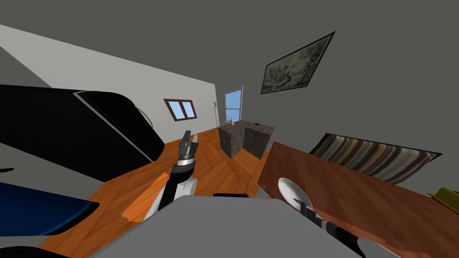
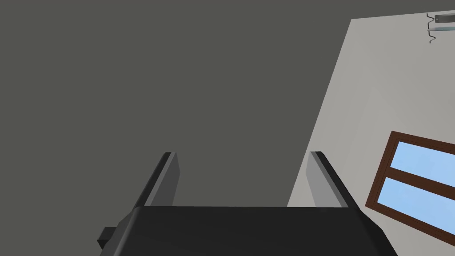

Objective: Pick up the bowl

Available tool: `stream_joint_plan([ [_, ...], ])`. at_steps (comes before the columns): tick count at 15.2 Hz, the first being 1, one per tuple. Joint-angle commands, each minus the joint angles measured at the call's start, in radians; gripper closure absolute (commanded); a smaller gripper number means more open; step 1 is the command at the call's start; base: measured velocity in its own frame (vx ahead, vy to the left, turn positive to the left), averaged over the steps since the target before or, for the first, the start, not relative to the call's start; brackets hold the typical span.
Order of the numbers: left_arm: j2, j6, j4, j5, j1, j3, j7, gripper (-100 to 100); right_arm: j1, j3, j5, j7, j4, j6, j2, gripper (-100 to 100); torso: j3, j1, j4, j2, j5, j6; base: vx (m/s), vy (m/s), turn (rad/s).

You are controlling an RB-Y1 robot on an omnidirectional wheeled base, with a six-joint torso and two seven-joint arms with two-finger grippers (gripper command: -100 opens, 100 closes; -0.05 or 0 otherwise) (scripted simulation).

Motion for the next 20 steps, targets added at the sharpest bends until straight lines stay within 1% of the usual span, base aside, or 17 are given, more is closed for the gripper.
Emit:
stream_joint_plan([
  [1,0.000,0.000,0.000,0.000,0.000,0.000,0.000,0,0.024,0.015,0.043,0.012,0.019,0.015,-0.044,-100,0.000,0.000,0.000,0.000,0.000,0.000,0.109,0.099,0.083],
  [2,0.000,0.000,0.000,0.000,0.000,0.000,0.000,0,0.024,0.015,0.043,0.012,0.019,0.015,-0.044,-100,0.000,0.000,0.000,0.000,0.000,0.000,0.092,0.072,0.055],
  [5,0.000,0.000,0.000,0.000,0.000,0.000,0.000,0,0.042,0.055,0.112,0.031,0.076,0.031,-0.107,-100,0.001,-0.001,0.000,0.001,0.000,0.000,0.103,0.082,0.109],
  [6,0.000,0.000,0.000,0.000,0.000,0.000,0.000,0,0.042,0.055,0.112,0.031,0.076,0.031,-0.107,-100,0.000,-0.001,0.000,0.000,0.000,0.000,0.102,0.071,0.069],
  [8,0.000,0.000,0.000,0.000,0.000,0.000,0.000,0,0.052,0.078,0.145,0.041,0.105,0.040,-0.139,-100,0.001,-0.002,0.000,0.002,0.000,0.000,0.076,0.068,0.068],
  [9,0.000,0.000,0.000,0.000,0.000,0.000,0.000,0,0.052,0.078,0.145,0.041,0.105,0.040,-0.139,-100,0.002,-0.002,0.001,0.003,0.000,0.000,0.065,0.056,0.057],
  [12,0.000,0.000,0.000,0.000,0.000,0.000,0.000,0,0.062,0.107,0.181,0.053,0.140,0.049,-0.177,-100,0.003,-0.003,0.001,0.005,-0.001,0.000,0.048,0.053,0.057],
  [13,0.000,0.000,0.000,0.000,0.000,0.000,0.000,0,0.055,0.094,0.166,0.050,0.128,0.040,-0.163,-100,0.003,-0.003,0.001,0.005,-0.001,0.000,0.030,0.032,0.025],
  [14,0.000,0.000,0.000,0.000,0.000,0.000,0.000,0,0.042,0.111,0.171,0.059,0.154,0.048,-0.137,-100,0.004,-0.004,0.001,0.006,-0.001,0.001,0.014,-0.004,0.069],
  [15,0.000,0.000,0.000,0.000,0.000,0.000,0.000,0,0.038,0.115,0.171,0.063,0.161,0.050,-0.127,-100,0.004,-0.006,0.002,0.007,-0.001,0.000,0.006,-0.030,0.107],
  [18,0.000,0.000,0.000,0.000,0.000,0.000,0.000,0,0.013,0.139,0.173,0.085,0.205,0.062,-0.068,-100,0.005,-0.011,0.002,0.009,-0.003,0.000,0.005,-0.057,0.122],
  [19,0.000,0.000,0.000,0.000,0.000,0.000,0.000,0,0.019,0.134,0.175,0.076,0.189,0.056,-0.091,-100,0.005,-0.012,0.002,0.009,-0.003,0.000,0.001,-0.043,0.064],
  [20,0.000,0.000,0.000,0.000,0.000,0.000,0.000,0,0.015,0.139,0.176,0.073,0.192,0.060,-0.088,100,0.005,-0.011,0.002,0.009,-0.003,0.001,0.001,-0.016,0.005],
])
